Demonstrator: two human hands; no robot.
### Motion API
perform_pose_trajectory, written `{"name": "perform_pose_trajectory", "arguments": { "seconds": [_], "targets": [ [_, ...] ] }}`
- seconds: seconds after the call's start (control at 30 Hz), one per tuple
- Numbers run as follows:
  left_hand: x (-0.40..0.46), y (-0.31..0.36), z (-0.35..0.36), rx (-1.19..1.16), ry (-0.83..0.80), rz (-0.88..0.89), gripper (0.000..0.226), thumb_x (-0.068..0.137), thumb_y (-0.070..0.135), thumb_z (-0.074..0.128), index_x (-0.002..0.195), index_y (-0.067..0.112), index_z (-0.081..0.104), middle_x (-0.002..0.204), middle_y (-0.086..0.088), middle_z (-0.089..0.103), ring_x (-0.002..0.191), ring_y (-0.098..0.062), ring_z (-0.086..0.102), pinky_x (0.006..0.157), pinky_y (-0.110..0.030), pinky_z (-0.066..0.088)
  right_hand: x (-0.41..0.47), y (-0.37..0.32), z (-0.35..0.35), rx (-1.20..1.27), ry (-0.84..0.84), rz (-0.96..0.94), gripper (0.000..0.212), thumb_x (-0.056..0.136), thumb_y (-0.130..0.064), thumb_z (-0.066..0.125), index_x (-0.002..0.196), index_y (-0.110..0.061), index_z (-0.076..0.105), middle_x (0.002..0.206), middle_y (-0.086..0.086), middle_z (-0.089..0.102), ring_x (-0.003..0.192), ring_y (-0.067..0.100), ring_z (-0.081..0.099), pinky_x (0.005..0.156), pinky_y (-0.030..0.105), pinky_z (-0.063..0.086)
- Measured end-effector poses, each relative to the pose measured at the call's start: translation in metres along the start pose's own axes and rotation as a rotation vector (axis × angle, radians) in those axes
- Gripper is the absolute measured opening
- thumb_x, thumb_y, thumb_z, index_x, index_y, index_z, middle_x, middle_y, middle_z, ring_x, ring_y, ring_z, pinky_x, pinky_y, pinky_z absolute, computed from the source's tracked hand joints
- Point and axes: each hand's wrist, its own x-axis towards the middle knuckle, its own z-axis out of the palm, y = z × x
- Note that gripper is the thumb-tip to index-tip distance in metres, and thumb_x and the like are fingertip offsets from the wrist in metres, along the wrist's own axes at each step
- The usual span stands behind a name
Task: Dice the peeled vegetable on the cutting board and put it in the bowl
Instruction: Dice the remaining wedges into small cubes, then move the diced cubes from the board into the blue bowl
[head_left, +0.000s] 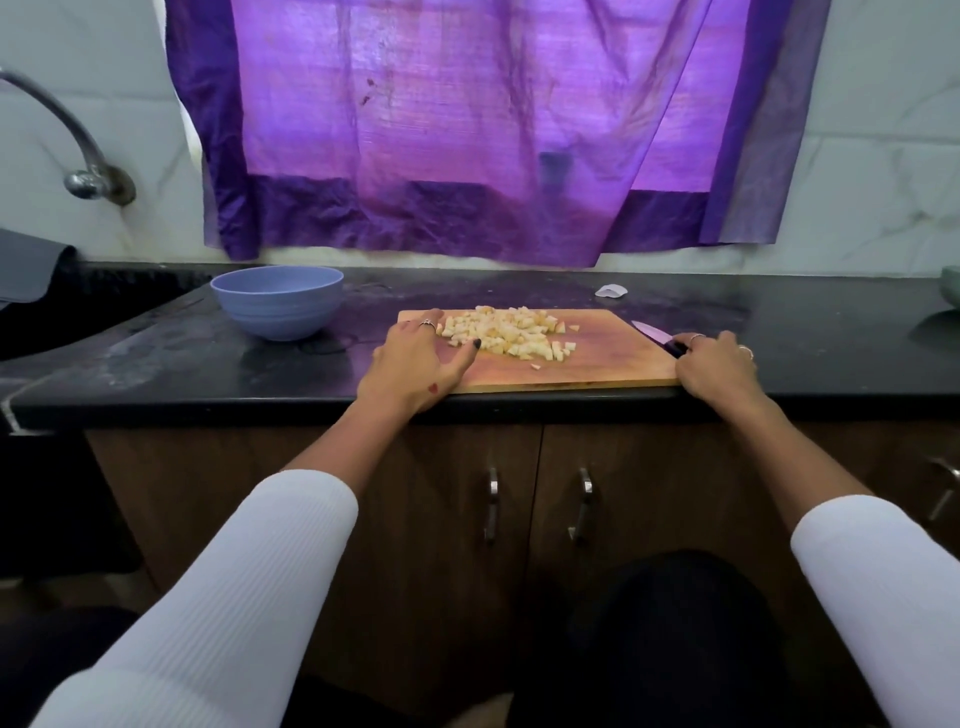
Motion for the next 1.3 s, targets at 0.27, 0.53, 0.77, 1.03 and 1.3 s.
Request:
{"name": "perform_pose_trajectory", "arguments": {
  "seconds": [0.27,0.53,0.77,1.03,1.3],
  "targets": [
    [0.001,-0.001,0.000,0.006,-0.019,-0.005,0.083,0.081,0.068,0.036,0.144,0.014,0.035,0.146,-0.006,0.041,0.135,-0.024,0.032,0.107,-0.052,0.033,-0.003,-0.002,0.000,0.015,0.007,0.005,0.050,0.092,-0.014,0.036,0.139,-0.028,0.046,0.138,0.022,0.033,0.127,0.042,0.030,0.108,0.044,0.026],
    [0.005,-0.003,0.002,-0.001,-0.023,0.007,0.085,0.078,0.071,0.034,0.143,0.015,0.036,0.145,-0.005,0.042,0.134,-0.024,0.034,0.106,-0.053,0.034,-0.007,-0.004,-0.003,0.001,0.002,-0.006,0.050,0.093,-0.013,0.036,0.136,-0.036,0.050,0.137,0.019,0.034,0.128,0.040,0.027,0.107,0.045,0.024],
    [0.005,-0.002,0.002,0.074,-0.003,0.009,0.073,0.087,0.067,0.037,0.143,0.019,0.034,0.145,-0.003,0.042,0.135,-0.022,0.033,0.107,-0.055,0.028,-0.006,-0.007,-0.002,-0.016,-0.012,0.023,0.048,0.093,-0.015,0.038,0.133,-0.037,0.052,0.140,0.015,0.033,0.131,0.038,0.023,0.108,0.049,0.020],
    [0.009,-0.004,0.001,0.172,-0.014,-0.049,0.073,0.089,0.067,0.032,0.146,0.022,0.026,0.149,-0.002,0.035,0.140,-0.022,0.025,0.110,-0.059,0.019,-0.003,-0.012,0.002,0.004,0.000,0.027,0.049,0.091,-0.009,0.041,0.128,-0.036,0.057,0.136,0.008,0.035,0.130,0.034,0.021,0.106,0.050,0.019],
    [0.017,-0.010,-0.004,0.157,-0.163,-0.087,0.084,0.080,0.081,0.023,0.146,0.029,0.022,0.150,-0.001,0.032,0.140,-0.021,0.021,0.112,-0.057,0.016,0.021,-0.021,-0.004,-0.233,0.012,-0.108,0.037,0.092,-0.015,0.047,0.120,-0.033,0.063,0.132,0.008,0.039,0.128,0.034,0.025,0.102,0.052,0.023]
  ]
}}
